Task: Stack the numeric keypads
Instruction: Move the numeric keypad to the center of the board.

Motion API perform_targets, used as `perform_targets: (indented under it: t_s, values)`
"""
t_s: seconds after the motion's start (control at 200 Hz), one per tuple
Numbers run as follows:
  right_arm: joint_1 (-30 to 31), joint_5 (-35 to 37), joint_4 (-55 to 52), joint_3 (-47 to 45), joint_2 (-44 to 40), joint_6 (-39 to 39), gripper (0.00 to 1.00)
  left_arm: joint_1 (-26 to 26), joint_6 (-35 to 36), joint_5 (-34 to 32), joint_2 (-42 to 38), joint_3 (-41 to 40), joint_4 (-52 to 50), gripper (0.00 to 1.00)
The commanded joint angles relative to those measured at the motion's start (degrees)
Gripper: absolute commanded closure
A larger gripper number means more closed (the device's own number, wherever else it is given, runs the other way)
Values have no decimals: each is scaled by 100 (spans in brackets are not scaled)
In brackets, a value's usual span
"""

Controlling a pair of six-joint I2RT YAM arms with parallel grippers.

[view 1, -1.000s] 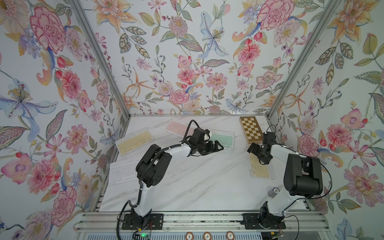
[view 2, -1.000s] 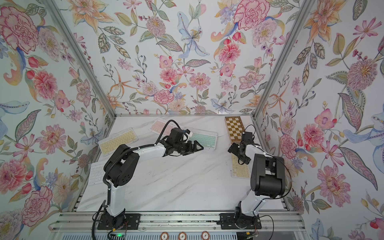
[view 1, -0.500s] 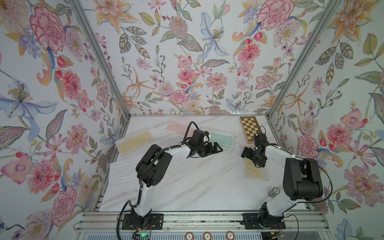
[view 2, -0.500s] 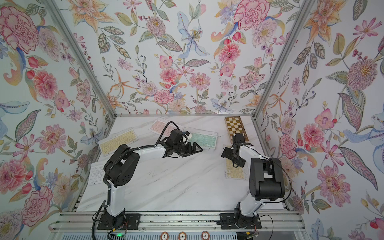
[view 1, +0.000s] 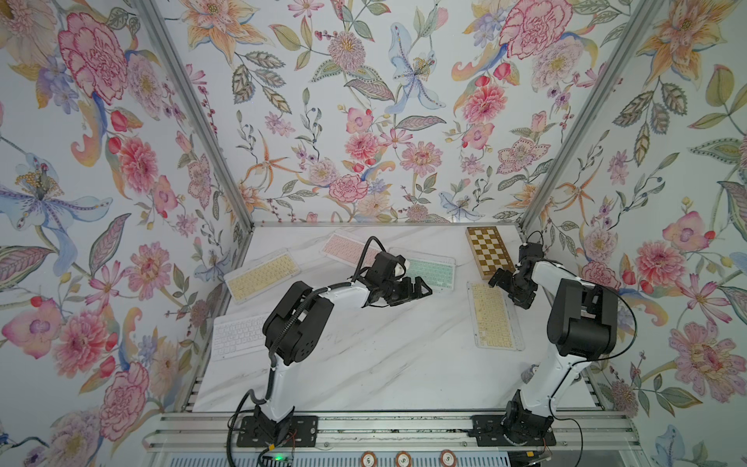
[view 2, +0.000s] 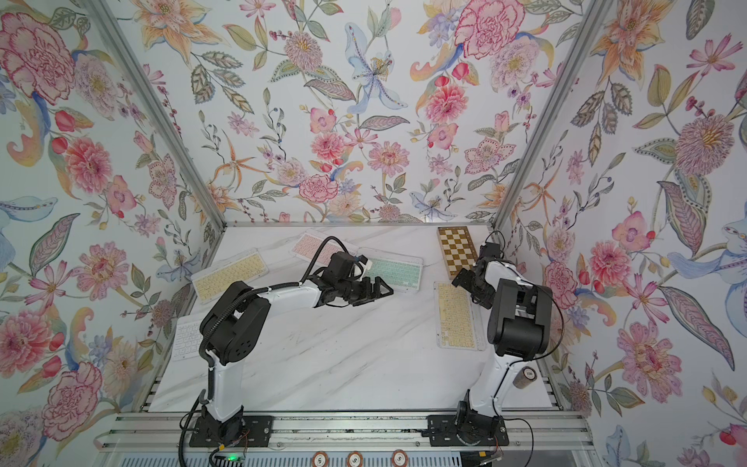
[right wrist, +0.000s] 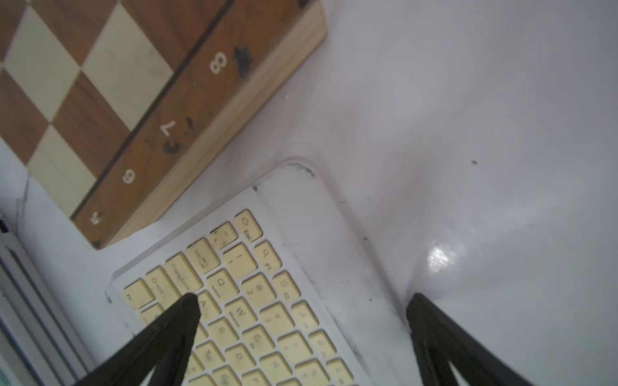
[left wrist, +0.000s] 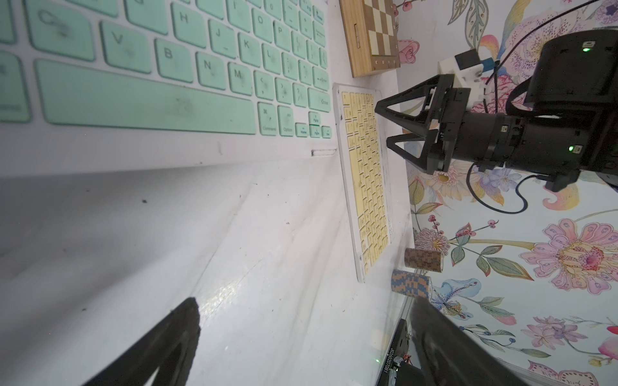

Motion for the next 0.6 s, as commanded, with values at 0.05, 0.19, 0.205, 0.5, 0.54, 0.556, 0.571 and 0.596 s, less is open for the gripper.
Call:
perform_targets:
  t_s: [0.05, 0.19, 0.205, 0.5, 0.54, 0.556, 0.571, 0.596]
  values:
    - [215, -201, -81, 209, 177, -241, 1, 101, 50, 35, -160, 13, 21, 1]
    - [362, -259, -70, 214, 252, -356, 1, 111, 77, 52, -130, 59, -22, 1]
    - [385, -243, -73, 211, 247, -384, 1, 111, 81, 52, -145, 59, -24, 1]
    - [805, 247, -82, 14, 107, -607, 1, 143, 93, 17, -188, -49, -26, 1]
    - [849, 312, -82, -37, 87, -616, 1, 141, 83, 17, -192, -57, -17, 1]
    - [862, 329, -84, -51, 78, -622, 1, 145, 79, 17, -196, -62, -14, 1]
    - [877, 342, -87, -67, 75, -621, 1, 146, 83, 17, -192, -72, -7, 1]
    - [898, 352, -78, -88, 60, -633, 1, 144, 79, 17, -192, -68, -1, 1]
